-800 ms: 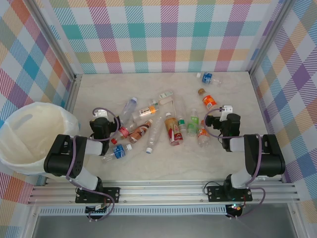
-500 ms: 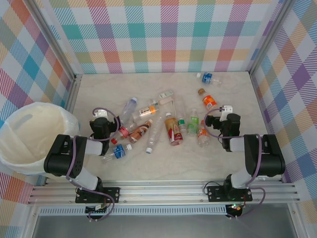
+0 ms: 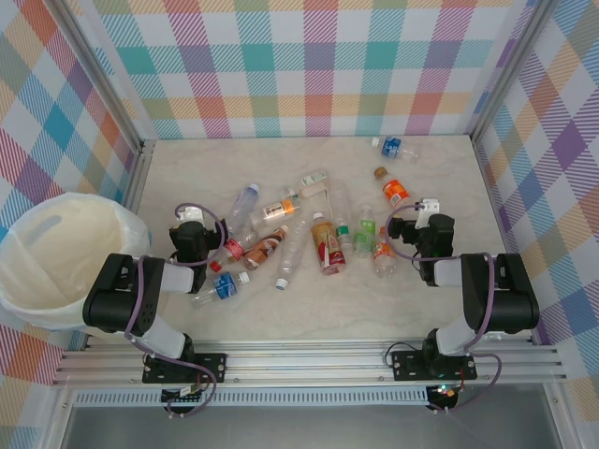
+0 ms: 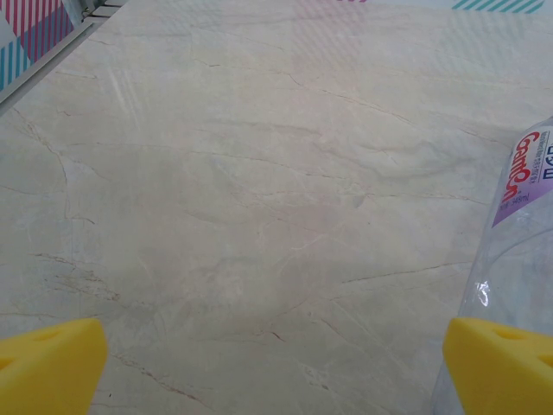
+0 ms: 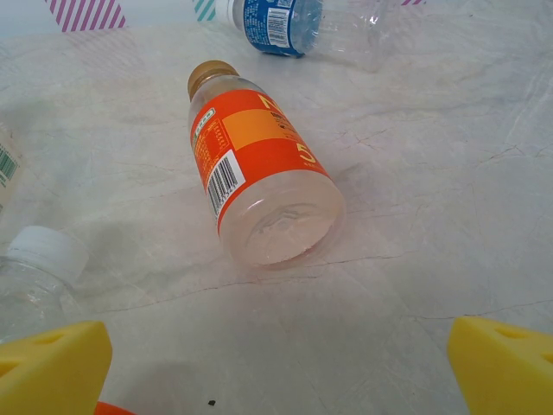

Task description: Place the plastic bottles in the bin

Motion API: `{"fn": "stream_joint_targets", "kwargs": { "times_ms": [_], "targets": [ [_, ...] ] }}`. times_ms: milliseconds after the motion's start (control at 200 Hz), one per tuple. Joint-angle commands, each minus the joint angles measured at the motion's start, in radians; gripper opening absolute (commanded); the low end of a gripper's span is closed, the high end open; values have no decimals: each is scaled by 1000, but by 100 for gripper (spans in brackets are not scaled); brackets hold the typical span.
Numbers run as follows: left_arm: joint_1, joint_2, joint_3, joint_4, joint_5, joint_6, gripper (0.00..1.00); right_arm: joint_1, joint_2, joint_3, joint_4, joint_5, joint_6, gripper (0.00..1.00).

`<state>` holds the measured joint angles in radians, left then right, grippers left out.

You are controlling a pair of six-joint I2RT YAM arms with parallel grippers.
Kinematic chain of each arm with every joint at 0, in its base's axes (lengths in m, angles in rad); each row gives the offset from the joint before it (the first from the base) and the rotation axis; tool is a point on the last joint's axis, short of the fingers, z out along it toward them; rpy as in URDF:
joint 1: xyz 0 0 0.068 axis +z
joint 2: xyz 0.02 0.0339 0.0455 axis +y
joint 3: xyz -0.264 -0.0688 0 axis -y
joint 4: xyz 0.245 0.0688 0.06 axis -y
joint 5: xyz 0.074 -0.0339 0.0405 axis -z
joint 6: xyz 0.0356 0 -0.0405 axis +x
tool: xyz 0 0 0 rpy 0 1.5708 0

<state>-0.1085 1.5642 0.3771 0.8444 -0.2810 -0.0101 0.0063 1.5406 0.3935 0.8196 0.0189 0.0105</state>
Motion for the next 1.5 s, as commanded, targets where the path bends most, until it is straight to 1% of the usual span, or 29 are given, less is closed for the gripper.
{"fn": "stream_joint_targets", "kwargs": {
  "times_ms": [0,70,125,240,315,385,395,435,480,525,595,665,700,755,810,885,930,1010,1100,1155,1175,1285,1360,1430,1495],
  "targets": [
    [10,-2,9,26,-7,-1,100,3,-5,11,24,-7,4,100],
    [10,-3,11,24,-4,0,100,4,-5,10,26,-7,3,100],
    [10,-15,23,-9,16,9,100,4,-7,11,24,-12,3,100],
    [10,-85,94,-193,52,23,100,4,-32,46,-57,-62,-19,100],
    [6,-132,126,-279,38,21,100,4,-81,61,-122,-72,-21,100],
    [-1,-167,131,-308,-10,14,100,4,-137,75,-181,-71,-23,100],
    [-3,-173,131,-312,-18,12,100,4,-152,77,-218,-74,-24,100],
    [-8,-198,133,-324,-36,9,100,4,-193,85,-264,-74,-22,100],
    [-15,-226,133,-334,-49,-5,100,5,-241,100,-318,-62,13,100],
    [-19,-251,141,-353,-60,-34,100,5,-286,117,-362,-57,59,100],
    [-26,-293,172,-412,-46,-96,100,4,-327,154,-430,-41,141,100],
    [-34,-329,232,-528,-15,-207,100,4,-332,217,-523,-2,229,100],
    [-37,-348,258,-588,13,-291,100,4,-316,258,-570,22,266,100],
    [-44,-373,285,-644,100,-381,100,3,-261,339,-655,54,302,100],
    [-50,-387,296,-662,189,-447,100,3,-184,439,-741,71,294,100],
    [-58,-400,309,-706,253,-527,100,0,-56,589,-846,96,251,100],
    [-59,-399,320,-744,292,-554,100,-6,26,695,-906,62,185,100],
    [-59,-400,337,-805,366,-560,100,-18,181,871,-1020,15,66,100],
    [-59,-401,324,-805,433,-561,100,-39,344,1076,-1113,-71,-60,100],
    [-59,-403,318,-815,445,-561,100,-52,436,1208,-1158,-95,-101,100],
    [-59,-405,318,-823,445,-562,100,-58,466,1237,-1169,-104,-147,100],
    [-59,-413,309,-839,449,-548,100,-90,624,1449,-1224,-189,-211,100],
    [-56,-421,301,-841,441,-550,100,-97,738,1609,-1280,-213,-257,100],
    [-54,-428,296,-844,428,-558,100,-98,856,1759,-1372,-254,-305,100],
    [-53,-435,288,-846,415,-571,100,-99,979,1973,-1497,-313,-354,100]
  ]
}}
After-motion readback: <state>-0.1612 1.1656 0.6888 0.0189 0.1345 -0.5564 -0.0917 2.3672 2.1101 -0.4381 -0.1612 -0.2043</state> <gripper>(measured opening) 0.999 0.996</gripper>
